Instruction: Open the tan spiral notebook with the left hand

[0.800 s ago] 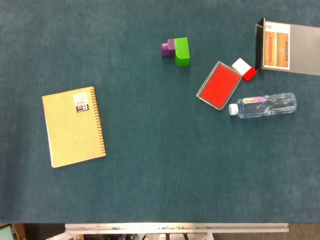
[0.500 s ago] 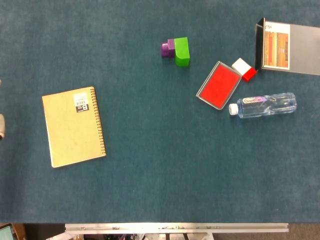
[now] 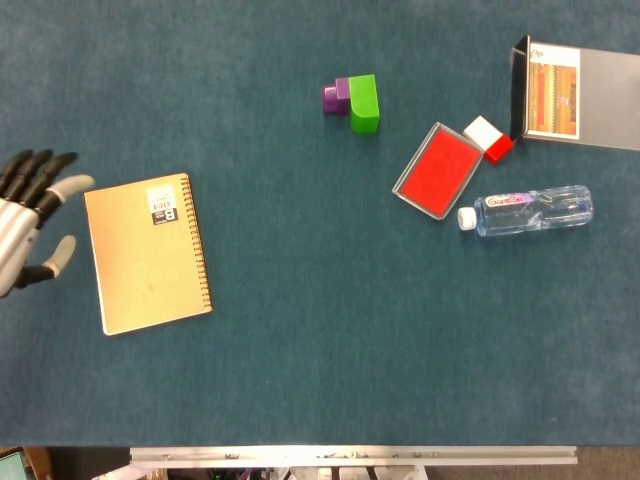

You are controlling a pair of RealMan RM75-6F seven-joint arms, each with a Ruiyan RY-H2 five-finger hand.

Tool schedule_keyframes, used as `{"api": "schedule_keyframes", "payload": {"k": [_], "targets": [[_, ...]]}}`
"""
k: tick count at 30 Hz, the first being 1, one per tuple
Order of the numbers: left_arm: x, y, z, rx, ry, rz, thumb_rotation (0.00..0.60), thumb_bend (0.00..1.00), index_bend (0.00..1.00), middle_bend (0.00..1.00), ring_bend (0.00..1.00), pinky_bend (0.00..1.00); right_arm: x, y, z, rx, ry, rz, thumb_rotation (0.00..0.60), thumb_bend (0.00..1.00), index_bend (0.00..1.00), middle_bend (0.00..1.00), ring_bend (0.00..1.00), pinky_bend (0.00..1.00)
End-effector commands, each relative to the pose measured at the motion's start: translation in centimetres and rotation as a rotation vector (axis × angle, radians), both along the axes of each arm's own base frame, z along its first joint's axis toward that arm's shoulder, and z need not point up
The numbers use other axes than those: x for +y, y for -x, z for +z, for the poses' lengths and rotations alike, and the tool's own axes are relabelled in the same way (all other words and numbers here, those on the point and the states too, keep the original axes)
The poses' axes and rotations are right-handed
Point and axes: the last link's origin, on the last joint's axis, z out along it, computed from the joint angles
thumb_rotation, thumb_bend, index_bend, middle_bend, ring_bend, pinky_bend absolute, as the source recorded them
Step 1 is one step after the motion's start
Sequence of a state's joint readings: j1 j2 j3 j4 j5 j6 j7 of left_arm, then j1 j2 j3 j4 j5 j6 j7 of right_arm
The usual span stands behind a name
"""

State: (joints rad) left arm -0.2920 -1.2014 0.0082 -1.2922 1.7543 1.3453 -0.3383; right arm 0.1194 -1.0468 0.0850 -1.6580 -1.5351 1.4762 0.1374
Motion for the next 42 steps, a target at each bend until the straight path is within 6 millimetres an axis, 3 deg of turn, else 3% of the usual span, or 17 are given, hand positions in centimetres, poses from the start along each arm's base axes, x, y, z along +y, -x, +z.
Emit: {"api": "schedule_keyframes", "payload": {"k": [1,9,21,42], "targets": [[1.9,0.1,-2.9,0.034,0.105,-0.161,0.6,0.4,0.22,0.1,0.02,0.0,0.1,0.0,0.0,0.002,0.0,-0.001,0.6,0.47,0.35,0.35,0.25,0.37],[3.2,1.2,-5.4,0.138,0.175,-0.271,0.6,0.4,0.2,0.1,0.02,0.0,0.3,-0.2,0.0,0.007,0.0,-0.002,0.6,0.47,0.35,0.35,0.25,0.37],[3.4,1.6,-6.8,0.158,0.111,-0.388,0.6,0.23,0.17,0.11,0.02,0.0,0.4,-0.6,-0.2,0.019,-0.003,-0.005,0.6,0.47,0.35,0.35,0.25,0.37],[2.9,5.5,-6.2,0.309,0.127,-0.303,0.6,0.22,0.17,0.12,0.03,0.0,0.1,-1.8,-1.2,0.032,-0.029,0.012,0.6,0.47,0.35,0.35,0.25,0.37]]}}
